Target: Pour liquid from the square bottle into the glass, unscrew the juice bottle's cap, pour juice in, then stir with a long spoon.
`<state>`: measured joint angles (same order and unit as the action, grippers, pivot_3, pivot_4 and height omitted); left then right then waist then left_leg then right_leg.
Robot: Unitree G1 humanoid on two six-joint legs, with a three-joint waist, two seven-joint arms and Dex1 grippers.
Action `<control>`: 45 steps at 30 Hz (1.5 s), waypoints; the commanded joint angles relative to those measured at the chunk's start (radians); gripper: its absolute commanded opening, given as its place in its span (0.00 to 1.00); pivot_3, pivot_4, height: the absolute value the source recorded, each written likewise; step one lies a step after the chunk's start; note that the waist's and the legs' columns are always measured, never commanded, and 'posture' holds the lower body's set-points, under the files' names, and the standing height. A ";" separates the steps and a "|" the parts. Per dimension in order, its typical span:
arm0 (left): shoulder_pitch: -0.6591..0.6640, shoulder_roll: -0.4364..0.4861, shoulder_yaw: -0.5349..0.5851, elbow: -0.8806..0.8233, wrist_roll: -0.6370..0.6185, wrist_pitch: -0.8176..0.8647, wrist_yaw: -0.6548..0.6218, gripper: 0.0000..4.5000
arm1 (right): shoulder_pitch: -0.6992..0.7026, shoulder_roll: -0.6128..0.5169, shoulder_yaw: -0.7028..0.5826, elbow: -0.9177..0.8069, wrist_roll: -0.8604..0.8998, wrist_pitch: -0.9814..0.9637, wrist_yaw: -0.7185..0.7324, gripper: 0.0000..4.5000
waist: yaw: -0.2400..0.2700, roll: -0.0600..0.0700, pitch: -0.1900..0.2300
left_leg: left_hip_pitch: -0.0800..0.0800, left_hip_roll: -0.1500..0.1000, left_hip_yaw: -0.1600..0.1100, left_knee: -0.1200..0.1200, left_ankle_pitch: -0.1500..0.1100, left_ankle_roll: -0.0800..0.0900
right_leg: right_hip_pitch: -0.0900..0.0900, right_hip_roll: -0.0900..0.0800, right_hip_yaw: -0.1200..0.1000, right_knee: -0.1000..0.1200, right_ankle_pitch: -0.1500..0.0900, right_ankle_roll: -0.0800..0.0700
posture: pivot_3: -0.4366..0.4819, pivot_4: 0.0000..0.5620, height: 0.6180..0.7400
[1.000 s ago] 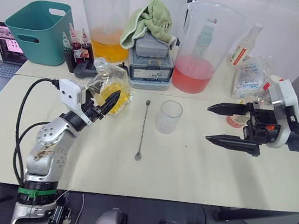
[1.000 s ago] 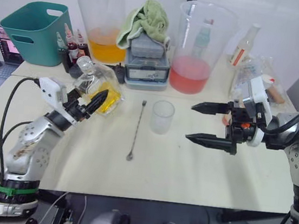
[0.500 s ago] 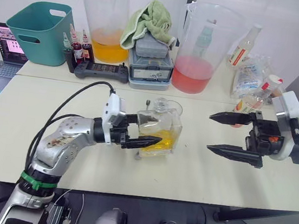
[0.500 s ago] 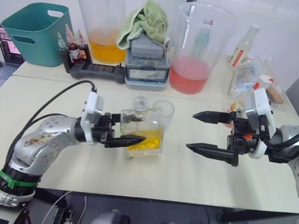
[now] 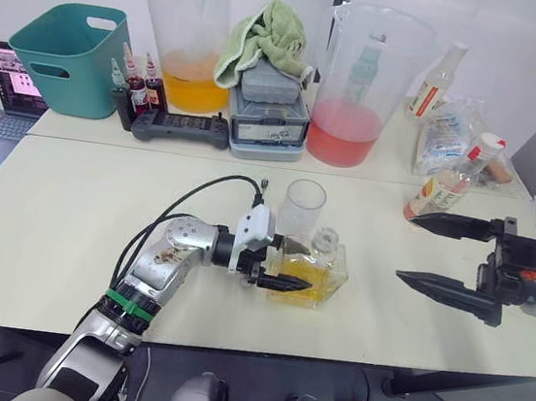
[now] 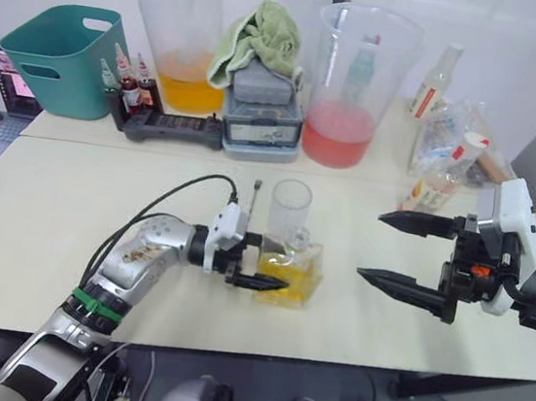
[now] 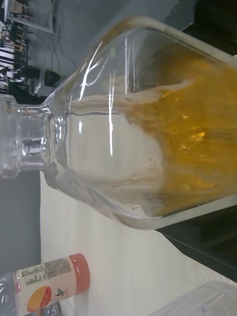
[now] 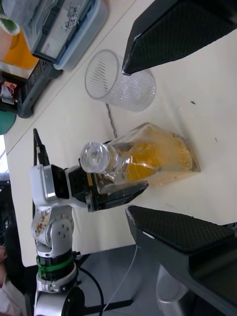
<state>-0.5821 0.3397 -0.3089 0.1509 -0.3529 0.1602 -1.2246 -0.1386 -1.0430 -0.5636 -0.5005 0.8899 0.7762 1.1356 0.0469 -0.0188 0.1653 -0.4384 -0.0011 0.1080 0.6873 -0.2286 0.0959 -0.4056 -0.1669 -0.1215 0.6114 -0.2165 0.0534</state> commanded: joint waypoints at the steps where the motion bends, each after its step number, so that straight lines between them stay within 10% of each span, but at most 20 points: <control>1: -0.039 -0.006 0.018 0.014 0.017 -0.052 -0.015 0.63 | 0.021 -0.024 -0.076 -0.034 0.034 0.009 -0.004 1.00 | 0.002 0.000 0.000 | 0.000 0.000 0.000 0.001 0.000 0.000 | 0.000 0.000 0.000 0.000 0.000 0.000 | 0.48 0.27 0.99; 4: -0.045 -0.003 0.020 0.018 0.005 -0.023 -0.036 0.63 | 0.035 -0.021 -0.083 -0.049 0.048 0.011 -0.019 1.00 | 0.000 0.000 0.000 | 0.000 0.001 -0.001 0.005 -0.002 0.003 | 0.001 0.000 0.000 0.001 0.000 0.000 | 0.48 0.27 0.99; 8: -0.051 0.000 0.035 -0.020 -0.017 0.045 -0.024 1.00 | 0.039 -0.017 -0.075 -0.058 0.059 0.007 -0.043 1.00 | -0.002 0.000 0.000 | 0.000 0.001 -0.001 0.007 -0.003 0.004 | 0.002 0.000 0.001 0.001 0.001 0.001 | 0.48 0.27 0.99; 30: -0.062 0.044 0.006 -0.216 -0.013 0.243 0.048 1.00 | -0.021 -0.013 0.010 -0.052 0.063 -0.010 -0.081 1.00 | 0.000 0.000 0.000 | -0.001 0.001 -0.001 0.008 -0.003 0.004 | 0.002 0.000 0.002 0.001 0.001 0.002 | 0.48 0.27 0.99; 36: -0.064 0.038 0.004 -0.220 -0.011 0.247 0.041 0.62 | -0.036 0.002 0.046 -0.101 0.094 -0.008 -0.122 1.00 | -0.001 0.000 0.000 | -0.001 0.001 -0.001 0.007 -0.003 0.004 | 0.002 0.000 0.002 0.001 0.001 0.002 | 0.48 0.27 0.99; 45: -0.068 0.046 -0.002 -0.232 -0.004 0.251 0.042 0.62 | -0.132 0.068 0.275 -0.155 0.036 -0.042 -0.212 1.00 | -0.002 0.000 0.000 | -0.001 0.001 -0.001 0.008 -0.003 0.004 | 0.002 0.000 0.002 0.001 0.001 0.002 | 0.48 0.27 0.99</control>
<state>-0.6295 0.3864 -0.3064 -0.0488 -0.3538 0.4167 -1.1719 -0.2518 -0.9796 -0.3017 -0.6291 0.9406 0.7652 0.9342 0.0453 -0.0186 0.1651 -0.4391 -0.0004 0.1070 0.6949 -0.2314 0.1001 -0.4040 -0.1668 -0.1198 0.6122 -0.2156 0.0551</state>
